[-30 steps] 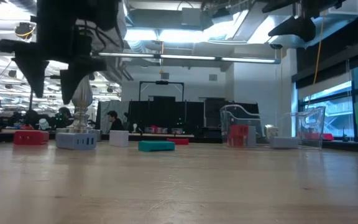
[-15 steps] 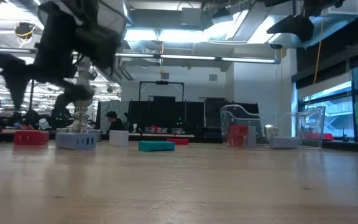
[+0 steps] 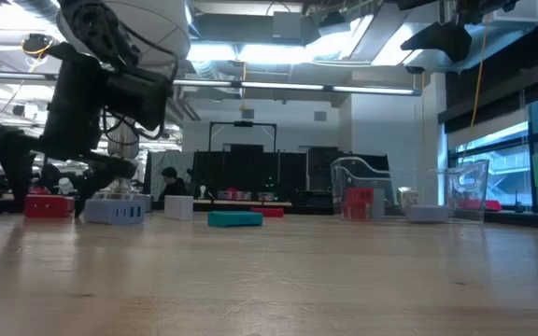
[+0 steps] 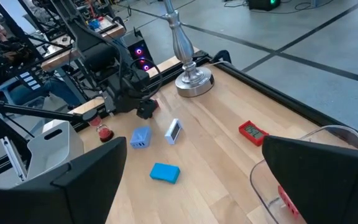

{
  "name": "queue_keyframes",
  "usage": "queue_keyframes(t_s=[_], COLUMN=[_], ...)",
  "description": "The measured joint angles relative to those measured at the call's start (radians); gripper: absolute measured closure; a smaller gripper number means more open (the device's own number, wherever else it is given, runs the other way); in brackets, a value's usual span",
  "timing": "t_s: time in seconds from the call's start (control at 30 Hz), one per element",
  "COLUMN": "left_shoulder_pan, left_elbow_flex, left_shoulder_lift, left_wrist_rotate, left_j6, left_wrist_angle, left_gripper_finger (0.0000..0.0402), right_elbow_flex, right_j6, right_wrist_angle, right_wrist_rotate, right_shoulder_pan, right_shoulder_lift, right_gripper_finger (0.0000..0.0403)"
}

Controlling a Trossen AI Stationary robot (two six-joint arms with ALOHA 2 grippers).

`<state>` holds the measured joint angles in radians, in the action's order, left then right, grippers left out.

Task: Pick & Place Office items
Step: Put the red charger adapter into the transparent bin

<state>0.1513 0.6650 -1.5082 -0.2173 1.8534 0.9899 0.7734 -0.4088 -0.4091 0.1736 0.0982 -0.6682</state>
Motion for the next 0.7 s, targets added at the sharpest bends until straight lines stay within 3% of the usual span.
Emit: queue_keyframes(t_s=[0.43,0.7], left_shoulder_pan=[0.036,0.072], left_elbow_flex=[-0.011,-0.009], left_shoulder_lift=[-0.006,-0.006], left_wrist_rotate=[-0.184,-0.144], left_j6=[0.014,0.012], left_wrist_angle=[-0.027,-0.058], left_gripper_finger=[0.0084,0.0156], right_elbow_flex=[0.0,0.0], right_j6=[-0.001,-0.029], right_wrist_angle=[0.001,0.001], right_wrist_rotate=[0.002,-0.008], right_shoulder_pan=[0.0,0.0], right_shoulder_lift=[0.0,0.0], right_gripper_finger=[0.0025,0.0025])
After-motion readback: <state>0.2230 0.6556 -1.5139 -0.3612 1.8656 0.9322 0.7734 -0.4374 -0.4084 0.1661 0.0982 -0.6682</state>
